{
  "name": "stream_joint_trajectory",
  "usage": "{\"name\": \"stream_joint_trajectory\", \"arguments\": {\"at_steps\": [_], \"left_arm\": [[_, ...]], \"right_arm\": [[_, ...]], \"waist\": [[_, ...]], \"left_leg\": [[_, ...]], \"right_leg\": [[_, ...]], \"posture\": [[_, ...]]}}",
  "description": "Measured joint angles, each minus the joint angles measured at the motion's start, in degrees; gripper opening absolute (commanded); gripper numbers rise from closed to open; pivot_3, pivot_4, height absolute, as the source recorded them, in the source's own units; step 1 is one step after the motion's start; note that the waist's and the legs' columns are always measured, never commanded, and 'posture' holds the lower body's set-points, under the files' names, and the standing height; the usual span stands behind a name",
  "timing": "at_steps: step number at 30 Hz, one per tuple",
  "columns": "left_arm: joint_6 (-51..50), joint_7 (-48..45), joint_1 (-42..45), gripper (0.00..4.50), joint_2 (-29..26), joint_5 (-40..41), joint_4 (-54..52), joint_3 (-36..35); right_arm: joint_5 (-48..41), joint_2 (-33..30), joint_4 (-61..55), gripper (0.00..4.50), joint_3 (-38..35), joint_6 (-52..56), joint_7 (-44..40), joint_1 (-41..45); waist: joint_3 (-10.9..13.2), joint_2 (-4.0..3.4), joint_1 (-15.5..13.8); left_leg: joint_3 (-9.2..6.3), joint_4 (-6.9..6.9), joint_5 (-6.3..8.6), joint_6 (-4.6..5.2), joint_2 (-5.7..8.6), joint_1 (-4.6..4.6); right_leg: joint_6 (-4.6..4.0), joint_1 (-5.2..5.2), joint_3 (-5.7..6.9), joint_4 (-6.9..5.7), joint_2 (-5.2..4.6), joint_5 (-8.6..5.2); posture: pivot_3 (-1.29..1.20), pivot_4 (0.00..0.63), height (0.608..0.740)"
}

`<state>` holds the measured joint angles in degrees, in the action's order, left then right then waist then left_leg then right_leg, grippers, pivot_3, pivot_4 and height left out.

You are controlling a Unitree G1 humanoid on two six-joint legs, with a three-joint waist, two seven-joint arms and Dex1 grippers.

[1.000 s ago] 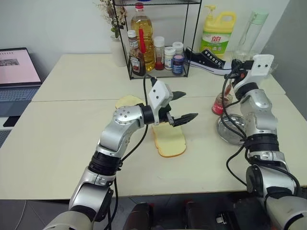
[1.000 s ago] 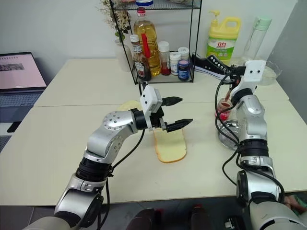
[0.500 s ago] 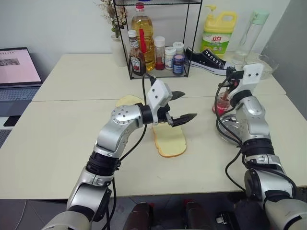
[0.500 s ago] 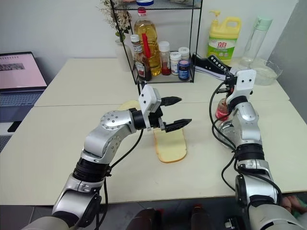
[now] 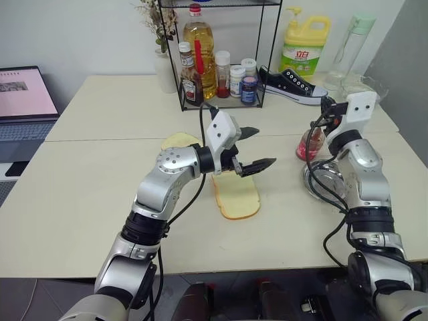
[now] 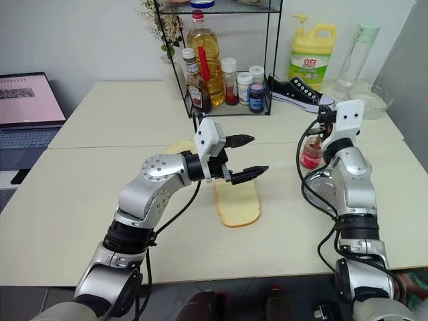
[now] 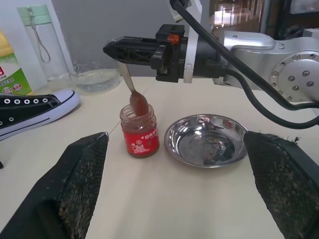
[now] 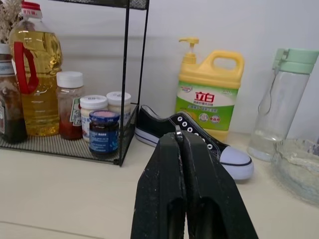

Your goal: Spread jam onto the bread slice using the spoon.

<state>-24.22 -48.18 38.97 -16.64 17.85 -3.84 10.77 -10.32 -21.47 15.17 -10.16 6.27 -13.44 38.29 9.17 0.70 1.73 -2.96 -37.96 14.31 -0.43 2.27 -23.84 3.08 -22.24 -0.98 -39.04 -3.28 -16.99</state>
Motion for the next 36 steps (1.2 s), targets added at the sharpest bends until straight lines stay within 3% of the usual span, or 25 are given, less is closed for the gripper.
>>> {"name": "stream_joint_trajectory", "arguments": {"at_steps": [15, 36], "left_arm": [[0.81, 0.02, 0.01, 4.50, -0.02, -0.02, 0.28, 0.00], [1.08, 0.05, 0.09, 4.50, 0.04, -0.07, 1.60, 0.00]], "right_arm": [[-0.09, -0.88, -8.76, 0.05, -1.78, 7.12, -0.04, -5.38], [0.15, 0.38, -4.17, 0.05, -1.56, 7.73, 0.67, -6.90]], "waist": [[0.00, 0.00, -0.06], [0.00, 0.00, -0.04]], "left_leg": [[-0.02, 0.00, 0.04, 0.07, 0.00, 0.00], [-0.01, 0.00, 0.04, 0.07, 0.01, 0.01]], "right_leg": [[0.00, 0.01, 0.02, 0.01, 0.00, 0.00], [0.00, 0.01, 0.01, 0.00, 0.00, 0.00]], "posture": [[0.00, 0.150, 0.740], [0.00, 0.150, 0.740]]}}
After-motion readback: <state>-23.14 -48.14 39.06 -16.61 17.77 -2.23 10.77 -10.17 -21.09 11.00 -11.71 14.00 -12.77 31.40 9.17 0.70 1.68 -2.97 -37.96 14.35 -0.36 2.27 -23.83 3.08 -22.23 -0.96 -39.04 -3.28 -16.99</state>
